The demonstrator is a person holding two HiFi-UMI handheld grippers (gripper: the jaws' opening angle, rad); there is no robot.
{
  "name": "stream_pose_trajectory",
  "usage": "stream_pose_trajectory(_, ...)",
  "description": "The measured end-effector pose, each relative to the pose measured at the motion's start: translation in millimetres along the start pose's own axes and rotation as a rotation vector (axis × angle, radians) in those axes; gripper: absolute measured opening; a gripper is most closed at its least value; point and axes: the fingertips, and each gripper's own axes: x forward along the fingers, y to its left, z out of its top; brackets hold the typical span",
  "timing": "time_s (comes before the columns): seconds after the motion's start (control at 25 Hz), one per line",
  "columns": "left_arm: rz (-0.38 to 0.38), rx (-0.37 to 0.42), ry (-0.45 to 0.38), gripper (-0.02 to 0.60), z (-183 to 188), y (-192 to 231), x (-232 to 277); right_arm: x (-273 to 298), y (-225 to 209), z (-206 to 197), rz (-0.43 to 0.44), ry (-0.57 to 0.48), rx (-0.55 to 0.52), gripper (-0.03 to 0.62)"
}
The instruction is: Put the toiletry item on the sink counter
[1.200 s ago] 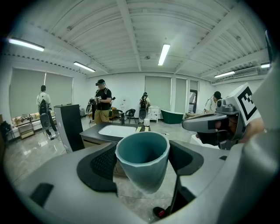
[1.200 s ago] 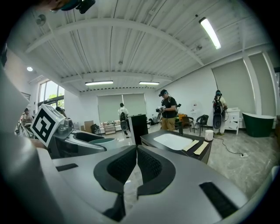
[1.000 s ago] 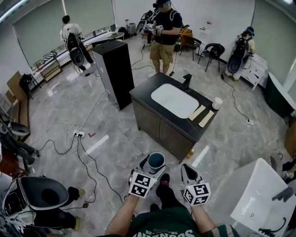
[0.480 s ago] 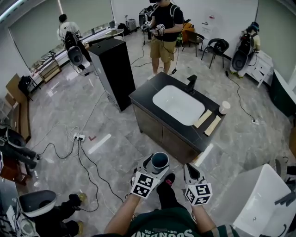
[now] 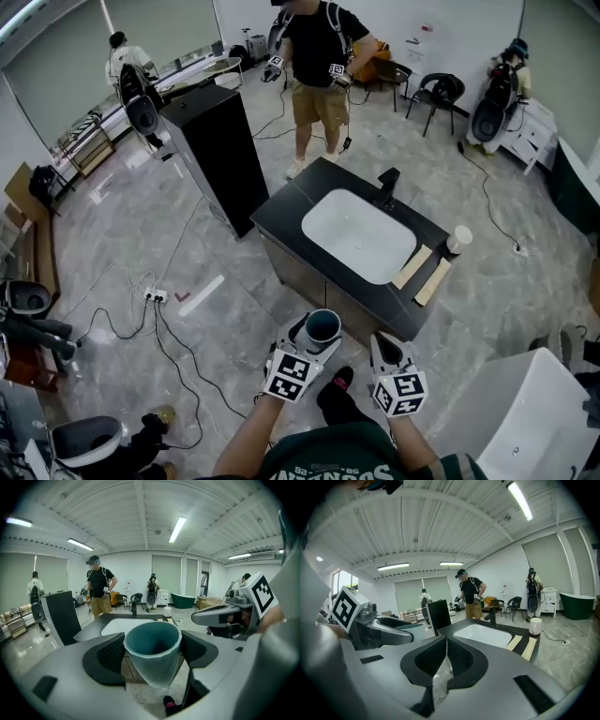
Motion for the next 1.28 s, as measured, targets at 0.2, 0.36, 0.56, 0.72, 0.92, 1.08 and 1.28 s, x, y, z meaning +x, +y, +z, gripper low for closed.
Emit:
stream_pose_trajectory(0.2,-0.025,0.018,0.003,0.376,25,21,53,38,-42,17,-0.019,-0.005,0.023,0.043)
stream_pose_trajectory(0.36,-0.054,0.022,0.011,0.376,45,30,93,62,-73,29,-0.035,0.008,0.033,0.043)
stream_pose_trajectory(0.56,-0.085,0.051,0.019,0.376,66,37,139,86,-110,43,-0.054,-0.005,0.061,0.043)
stream_pose_trajectory(0.72,-0.095,0.067,0.021,0.376,78,45,164,99,-129,52,-0.066,-0.019,0.071,0.043)
stream_pose_trajectory(0.92,-0.138,0.090,0.025,0.376,94,42,190,101,-148,63,-0.106,-0.039,0.086,0.043)
stream_pose_trajectory(1.08,-0.183,0.112,0.020,0.375,104,34,210,99,-166,63,-0.147,-0.046,0.104,0.043)
stream_pose_trajectory(1.28,-0.238,0.142,0.016,0.376,123,28,235,99,-188,75,-0.198,-0.064,0.118,0.043)
